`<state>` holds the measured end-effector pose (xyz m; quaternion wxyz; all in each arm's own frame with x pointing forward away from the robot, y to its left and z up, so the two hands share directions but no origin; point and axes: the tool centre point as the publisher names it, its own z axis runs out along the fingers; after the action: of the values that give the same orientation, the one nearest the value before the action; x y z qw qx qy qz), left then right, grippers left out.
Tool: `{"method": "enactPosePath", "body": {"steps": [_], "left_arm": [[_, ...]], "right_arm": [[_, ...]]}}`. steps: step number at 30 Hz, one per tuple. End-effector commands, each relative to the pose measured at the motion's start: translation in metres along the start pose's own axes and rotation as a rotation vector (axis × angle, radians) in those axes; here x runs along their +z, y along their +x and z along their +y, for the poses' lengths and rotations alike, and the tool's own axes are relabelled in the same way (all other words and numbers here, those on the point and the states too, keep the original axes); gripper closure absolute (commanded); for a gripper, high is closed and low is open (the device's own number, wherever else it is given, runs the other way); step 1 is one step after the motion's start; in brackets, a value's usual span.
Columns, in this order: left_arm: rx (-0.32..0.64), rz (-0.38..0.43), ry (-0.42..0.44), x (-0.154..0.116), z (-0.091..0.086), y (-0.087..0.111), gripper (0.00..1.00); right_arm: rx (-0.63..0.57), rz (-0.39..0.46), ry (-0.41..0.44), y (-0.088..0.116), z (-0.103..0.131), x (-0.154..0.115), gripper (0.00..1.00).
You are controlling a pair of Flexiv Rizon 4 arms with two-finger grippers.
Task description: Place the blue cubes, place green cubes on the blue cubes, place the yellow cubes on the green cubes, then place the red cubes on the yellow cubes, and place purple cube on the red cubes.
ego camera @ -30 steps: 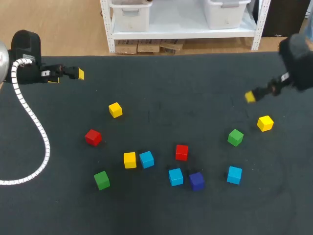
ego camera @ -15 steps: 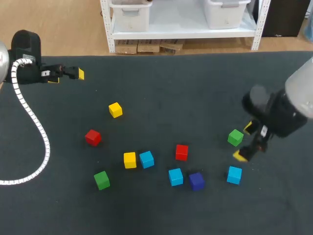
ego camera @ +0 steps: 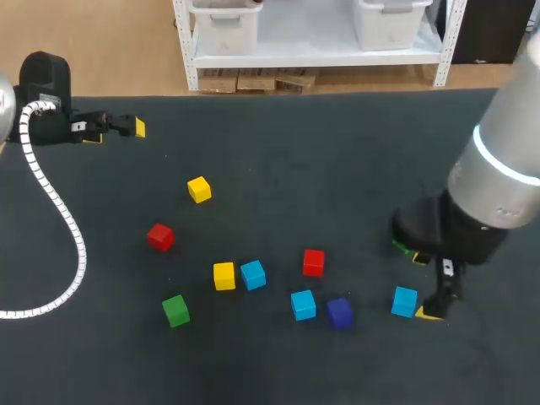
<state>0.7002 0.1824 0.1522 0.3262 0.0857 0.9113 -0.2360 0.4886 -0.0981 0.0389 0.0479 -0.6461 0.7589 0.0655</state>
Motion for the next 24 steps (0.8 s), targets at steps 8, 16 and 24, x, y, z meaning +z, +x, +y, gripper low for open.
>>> {"method": "enactPosePath", "body": {"steps": [8, 16, 24], "left_arm": [[0.002, -0.006, 0.011, 0.0, 0.002, 0.001, 0.0], [0.002, -0.006, 0.011, 0.0, 0.002, 0.001, 0.0], [0.002, -0.006, 0.011, 0.0, 0.002, 0.001, 0.0]], "right_arm": [[0.027, 0.131, -0.318, -0.021, -0.005, 0.018, 0.0], [0.045, 0.144, -0.269, -0.016, -0.008, 0.035, 0.0], [0.025, 0.153, -0.145, -0.008, -0.005, 0.038, 0.52]]}}
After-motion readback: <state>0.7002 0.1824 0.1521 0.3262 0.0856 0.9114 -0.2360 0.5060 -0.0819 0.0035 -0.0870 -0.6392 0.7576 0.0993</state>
